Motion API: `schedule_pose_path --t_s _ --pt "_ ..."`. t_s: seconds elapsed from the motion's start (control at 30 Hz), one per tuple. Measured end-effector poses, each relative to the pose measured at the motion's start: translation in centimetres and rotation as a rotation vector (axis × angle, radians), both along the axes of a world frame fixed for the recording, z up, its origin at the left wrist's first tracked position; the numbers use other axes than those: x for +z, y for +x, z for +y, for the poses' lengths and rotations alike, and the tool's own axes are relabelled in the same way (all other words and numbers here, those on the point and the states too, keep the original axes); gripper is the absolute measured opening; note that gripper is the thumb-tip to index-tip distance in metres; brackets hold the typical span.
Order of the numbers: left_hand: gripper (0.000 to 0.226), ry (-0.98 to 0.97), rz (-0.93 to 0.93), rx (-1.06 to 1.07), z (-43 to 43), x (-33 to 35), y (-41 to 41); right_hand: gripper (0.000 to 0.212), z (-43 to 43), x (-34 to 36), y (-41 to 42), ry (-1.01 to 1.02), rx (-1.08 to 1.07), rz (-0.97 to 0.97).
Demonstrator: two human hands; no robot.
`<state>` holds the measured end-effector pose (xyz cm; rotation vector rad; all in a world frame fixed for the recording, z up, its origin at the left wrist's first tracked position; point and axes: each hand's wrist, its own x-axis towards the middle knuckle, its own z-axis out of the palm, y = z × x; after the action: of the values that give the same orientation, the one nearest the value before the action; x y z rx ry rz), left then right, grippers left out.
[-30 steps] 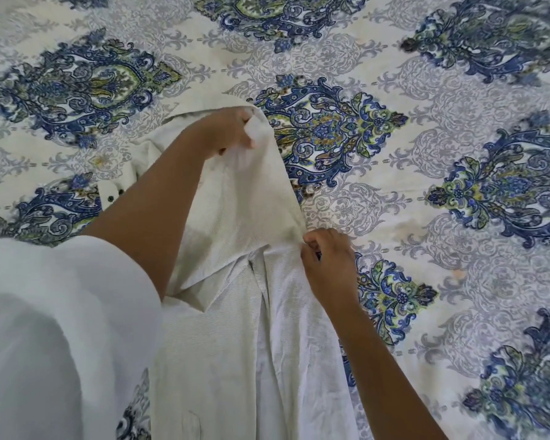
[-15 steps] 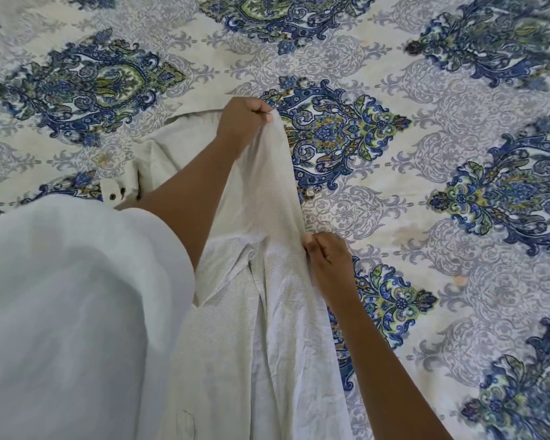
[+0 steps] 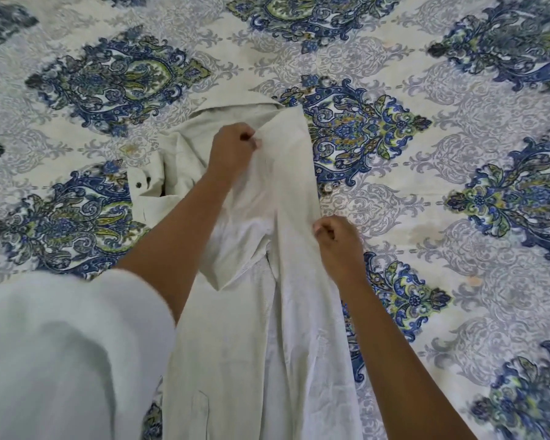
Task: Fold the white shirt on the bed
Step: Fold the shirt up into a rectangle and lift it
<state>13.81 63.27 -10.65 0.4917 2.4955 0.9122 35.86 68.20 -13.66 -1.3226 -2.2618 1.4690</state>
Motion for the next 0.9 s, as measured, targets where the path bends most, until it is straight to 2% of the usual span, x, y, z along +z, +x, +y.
schedule_pose_path --t_s 0.13,0.2,0.27,0.33,0.4,0.47,0.5,0.57,0.6,0.67,0.7,0.77,0.83,0.9 --pt "0.028 -0.177 0.227 -0.012 -0.9 1.7 1.8 0.015 -0.2 1.3 0.2 0.013 -0.031 -0.014" --pt "0.032 -0.201 0.438 0.062 -3.7 3.1 4.1 0.019 -1.1 2.3 0.5 0.145 -0.042 0.008" --pt "0.04 -0.248 0.578 0.158 -7.3 4.2 6.0 0.022 -2.8 3.2 0.5 0.236 0.056 0.06" --pt "0.058 -0.365 0.551 0.183 -10.1 4.3 7.0 0.019 -4.1 3.1 0.6 0.165 0.193 0.072" --pt "0.073 -0.441 0.468 0.172 -12.1 4.3 8.4 0.03 -4.1 2.8 0.9 0.064 0.125 0.01" --pt "0.069 -0.378 0.529 0.15 -13.1 4.3 10.9 0.038 -3.3 3.1 1.5 0.033 -0.129 -0.001" --pt "0.062 -0.313 0.597 0.103 -13.3 4.2 12.3 0.038 -3.3 3.5 1.9 0.062 -0.187 0.028" --pt "0.044 -0.218 0.695 -0.083 -13.4 2.9 15.5 0.034 -4.4 4.4 2.9 0.173 -0.058 0.08" --pt "0.035 -0.205 0.669 -0.157 -13.3 2.3 16.7 0.033 -5.3 4.2 3.6 0.214 0.07 0.073" --pt "0.019 -0.198 0.454 -0.137 -12.7 1.9 18.1 0.033 -6.5 3.1 5.5 0.222 0.269 -0.013" --pt "0.02 -0.208 0.294 -0.071 -12.3 1.8 18.5 0.034 -6.5 2.6 6.4 0.214 0.276 -0.056" --pt "0.029 -0.22 0.035 0.034 -11.7 1.3 19.0 0.034 -6.0 2.6 7.5 0.175 0.081 -0.106" --pt "0.029 -0.18 -0.095 0.133 -10.7 0.9 19.1 0.03 -6.3 3.0 8.1 0.2 -0.064 -0.077" --pt "0.025 -0.16 -0.176 0.21 -9.7 0.6 19.2 0.029 -7.9 3.6 8.8 0.248 0.029 0.0"
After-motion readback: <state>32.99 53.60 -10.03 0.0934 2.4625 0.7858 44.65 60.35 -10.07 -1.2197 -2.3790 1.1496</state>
